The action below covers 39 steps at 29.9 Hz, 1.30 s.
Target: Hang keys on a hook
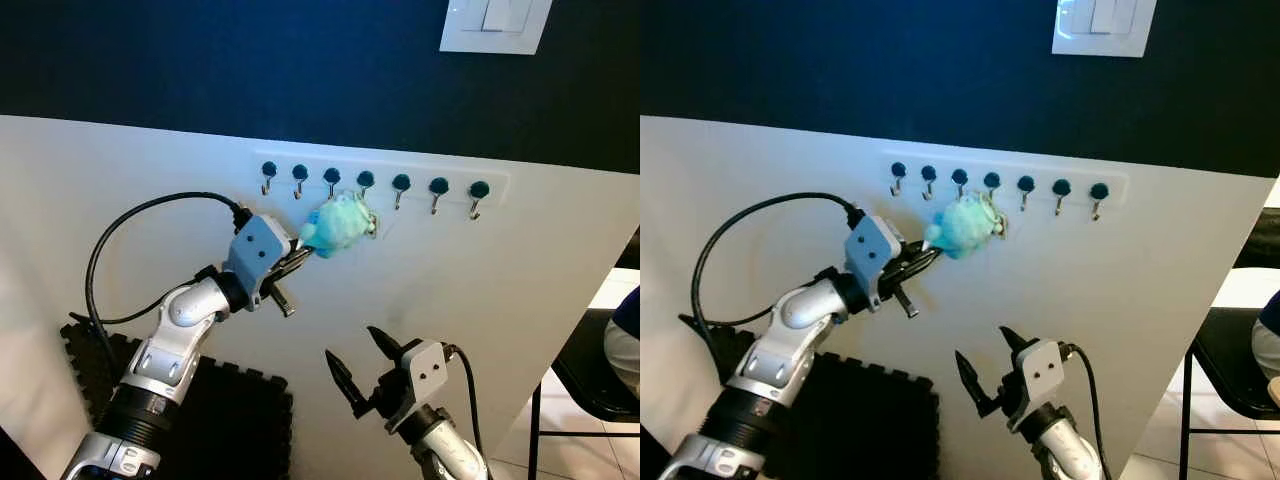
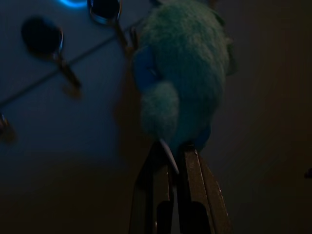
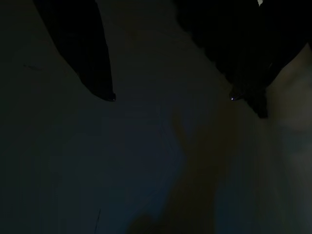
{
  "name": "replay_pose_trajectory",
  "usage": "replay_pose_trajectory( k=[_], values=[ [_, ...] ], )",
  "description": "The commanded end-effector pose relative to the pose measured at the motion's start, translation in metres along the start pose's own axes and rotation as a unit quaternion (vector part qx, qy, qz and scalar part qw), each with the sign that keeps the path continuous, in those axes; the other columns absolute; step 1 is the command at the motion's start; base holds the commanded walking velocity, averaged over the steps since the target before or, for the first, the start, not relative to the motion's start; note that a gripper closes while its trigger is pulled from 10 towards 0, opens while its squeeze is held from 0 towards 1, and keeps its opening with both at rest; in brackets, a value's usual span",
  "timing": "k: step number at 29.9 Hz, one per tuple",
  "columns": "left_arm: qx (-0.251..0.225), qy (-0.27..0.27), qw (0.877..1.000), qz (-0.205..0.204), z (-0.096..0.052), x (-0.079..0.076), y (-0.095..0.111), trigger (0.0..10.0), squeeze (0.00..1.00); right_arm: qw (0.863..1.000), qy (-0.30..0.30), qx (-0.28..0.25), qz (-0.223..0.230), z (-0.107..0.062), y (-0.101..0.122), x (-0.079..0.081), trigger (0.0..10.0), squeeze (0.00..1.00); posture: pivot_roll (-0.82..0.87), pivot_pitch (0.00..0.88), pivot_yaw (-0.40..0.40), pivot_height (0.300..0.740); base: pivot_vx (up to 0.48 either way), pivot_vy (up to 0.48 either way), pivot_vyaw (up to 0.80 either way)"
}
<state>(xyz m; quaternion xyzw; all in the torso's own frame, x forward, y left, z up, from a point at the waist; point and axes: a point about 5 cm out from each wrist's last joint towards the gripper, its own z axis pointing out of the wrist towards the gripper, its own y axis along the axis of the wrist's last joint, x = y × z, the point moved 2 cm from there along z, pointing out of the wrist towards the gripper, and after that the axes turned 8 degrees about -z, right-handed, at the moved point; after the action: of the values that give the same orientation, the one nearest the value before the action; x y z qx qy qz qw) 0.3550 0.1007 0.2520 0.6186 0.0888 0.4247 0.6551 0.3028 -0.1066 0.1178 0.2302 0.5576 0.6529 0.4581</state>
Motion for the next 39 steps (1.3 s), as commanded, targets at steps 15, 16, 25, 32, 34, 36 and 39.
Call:
replay_pose_trajectory(
  k=[15,16,25,32,34,36,39],
  values=[
    [0.04,0.023,0.996,-0.082,-0.012,-0.007,-0.031,10.0,0.0,1.0,-0.003,-0.002,0.0,0.0,0.006,-0.009,10.0,0.0,0.04,0.043,-0.007,0.74,0.0,0.0,0.0],
    [0.036,0.011,0.995,-0.087,-0.011,-0.013,-0.03,10.0,0.0,1.0,-0.005,-0.002,0.001,0.0,0.005,-0.01,10.0,0.0,0.04,0.041,-0.007,0.74,0.0,0.0,0.0],
    [0.02,-0.006,0.995,-0.098,-0.007,-0.03,-0.029,10.0,0.0,1.0,-0.021,0.003,0.004,-0.005,0.002,-0.013,10.0,0.0,0.03,0.013,0.003,0.74,0.0,0.0,0.0],
    [0.01,0.014,0.996,-0.093,-0.004,-0.025,-0.028,10.0,0.0,1.0,-0.026,-0.002,0.007,-0.004,0.003,-0.016,10.0,0.0,0.04,0.012,0.006,0.74,0.0,0.0,0.0],
    [0.007,0.014,0.995,-0.095,-0.003,-0.025,-0.026,10.0,0.24,1.0,-0.025,-0.002,0.007,-0.003,0.004,-0.016,10.0,0.0,0.04,0.011,0.007,0.74,0.0,0.0,0.0],
    [0.003,0.013,0.995,-0.099,-0.002,-0.026,-0.025,10.0,1.0,1.0,-0.026,-0.003,0.006,-0.001,0.004,-0.016,10.0,0.0,0.04,0.011,0.008,0.74,0.0,0.0,0.0],
    [0.002,0.012,0.995,-0.101,-0.002,-0.027,-0.024,10.0,1.0,1.0,-0.026,-0.004,0.004,-0.001,0.004,-0.017,10.0,0.0,0.04,0.012,0.008,0.74,0.0,0.0,0.0]
  ],
)
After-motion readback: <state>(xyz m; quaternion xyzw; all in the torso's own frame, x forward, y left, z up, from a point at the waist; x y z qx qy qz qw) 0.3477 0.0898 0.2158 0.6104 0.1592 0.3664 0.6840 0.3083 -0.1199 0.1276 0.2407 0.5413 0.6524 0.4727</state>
